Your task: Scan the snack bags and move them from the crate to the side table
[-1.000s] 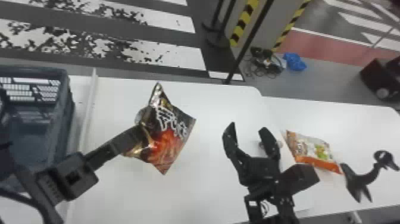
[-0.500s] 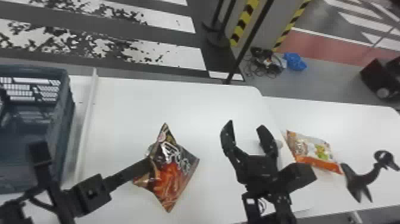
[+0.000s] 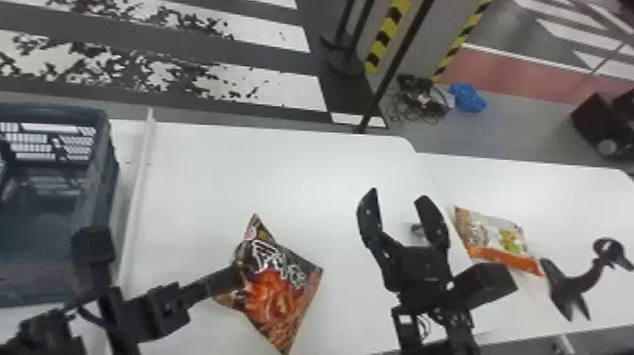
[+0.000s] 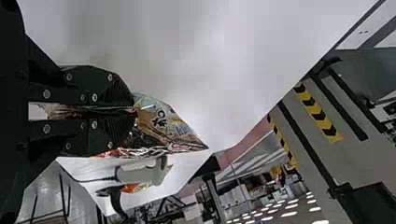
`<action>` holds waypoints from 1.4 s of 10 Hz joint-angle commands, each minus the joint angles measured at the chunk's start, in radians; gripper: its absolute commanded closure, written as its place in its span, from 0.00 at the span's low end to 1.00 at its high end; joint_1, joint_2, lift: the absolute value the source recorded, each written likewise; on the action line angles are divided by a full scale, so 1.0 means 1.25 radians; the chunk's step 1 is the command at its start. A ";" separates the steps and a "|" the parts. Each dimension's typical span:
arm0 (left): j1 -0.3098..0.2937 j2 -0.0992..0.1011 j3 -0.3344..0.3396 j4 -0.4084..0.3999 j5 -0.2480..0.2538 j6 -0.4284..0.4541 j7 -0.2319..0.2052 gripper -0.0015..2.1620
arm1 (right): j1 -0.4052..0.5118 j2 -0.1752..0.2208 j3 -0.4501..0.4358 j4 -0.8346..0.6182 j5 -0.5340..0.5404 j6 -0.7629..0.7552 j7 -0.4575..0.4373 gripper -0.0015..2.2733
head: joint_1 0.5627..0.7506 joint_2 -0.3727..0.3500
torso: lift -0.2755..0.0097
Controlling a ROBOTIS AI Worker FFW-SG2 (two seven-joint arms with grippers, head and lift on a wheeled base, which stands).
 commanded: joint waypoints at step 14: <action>0.222 0.149 -0.068 -0.479 -0.519 -0.293 0.195 0.03 | -0.003 -0.008 0.005 0.031 -0.006 -0.028 0.049 0.05 | 0.70 0.14 | 0.66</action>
